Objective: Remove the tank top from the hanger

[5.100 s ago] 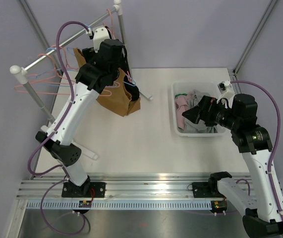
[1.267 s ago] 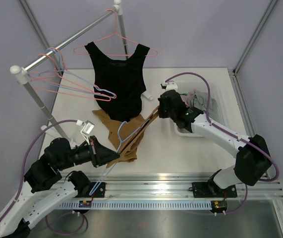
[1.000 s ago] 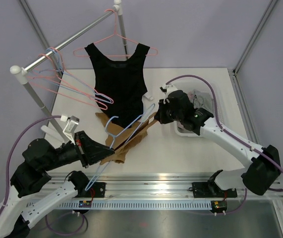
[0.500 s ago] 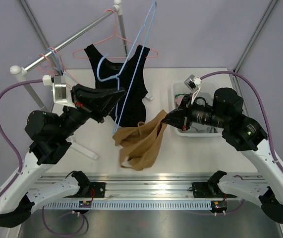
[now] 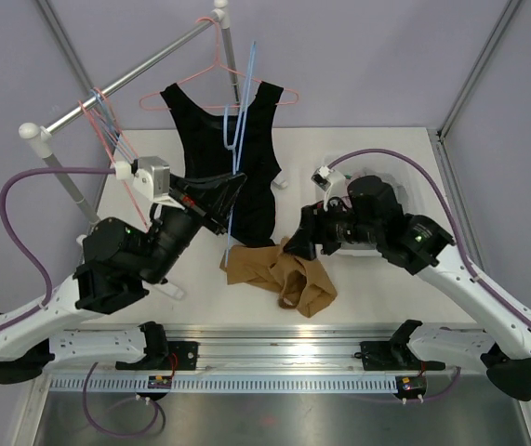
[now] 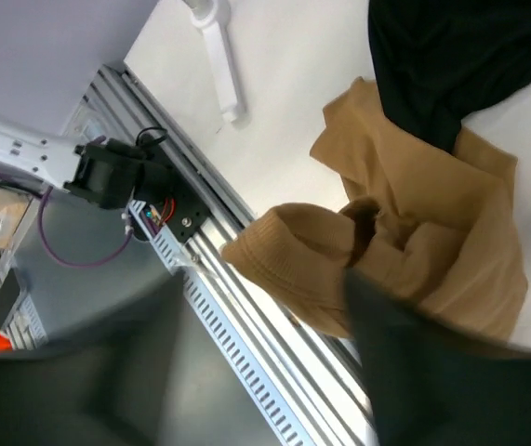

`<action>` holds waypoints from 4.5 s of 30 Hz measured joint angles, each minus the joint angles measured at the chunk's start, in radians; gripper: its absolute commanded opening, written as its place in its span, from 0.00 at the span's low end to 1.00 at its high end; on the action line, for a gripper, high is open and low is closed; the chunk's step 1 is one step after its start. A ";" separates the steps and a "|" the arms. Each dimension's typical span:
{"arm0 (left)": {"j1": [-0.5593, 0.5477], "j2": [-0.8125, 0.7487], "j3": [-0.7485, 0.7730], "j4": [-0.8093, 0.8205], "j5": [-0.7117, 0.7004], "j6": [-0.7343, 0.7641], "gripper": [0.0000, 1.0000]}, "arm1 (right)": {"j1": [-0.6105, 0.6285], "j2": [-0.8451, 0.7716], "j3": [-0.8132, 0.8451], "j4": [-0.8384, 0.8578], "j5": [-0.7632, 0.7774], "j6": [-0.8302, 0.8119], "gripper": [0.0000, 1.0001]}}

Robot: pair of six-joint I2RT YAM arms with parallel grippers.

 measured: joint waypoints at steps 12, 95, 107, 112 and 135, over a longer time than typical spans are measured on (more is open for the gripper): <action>-0.079 0.005 -0.012 -0.520 -0.702 -0.369 0.00 | 0.023 0.032 -0.103 0.053 0.150 0.027 1.00; 0.943 -0.459 0.115 -1.049 0.524 -0.209 0.99 | 0.340 0.421 0.485 -0.290 0.843 -0.010 0.00; 0.943 -0.479 0.093 -1.064 0.525 -0.204 0.99 | 0.127 0.464 1.027 -0.532 0.999 -0.157 0.00; 0.943 -0.485 0.115 -1.087 0.520 -0.209 0.99 | -0.034 0.464 1.008 -0.532 0.977 -0.214 0.00; 0.943 -0.423 0.135 -1.080 0.544 -0.265 0.99 | -0.495 0.684 0.287 -0.114 0.700 -0.195 0.18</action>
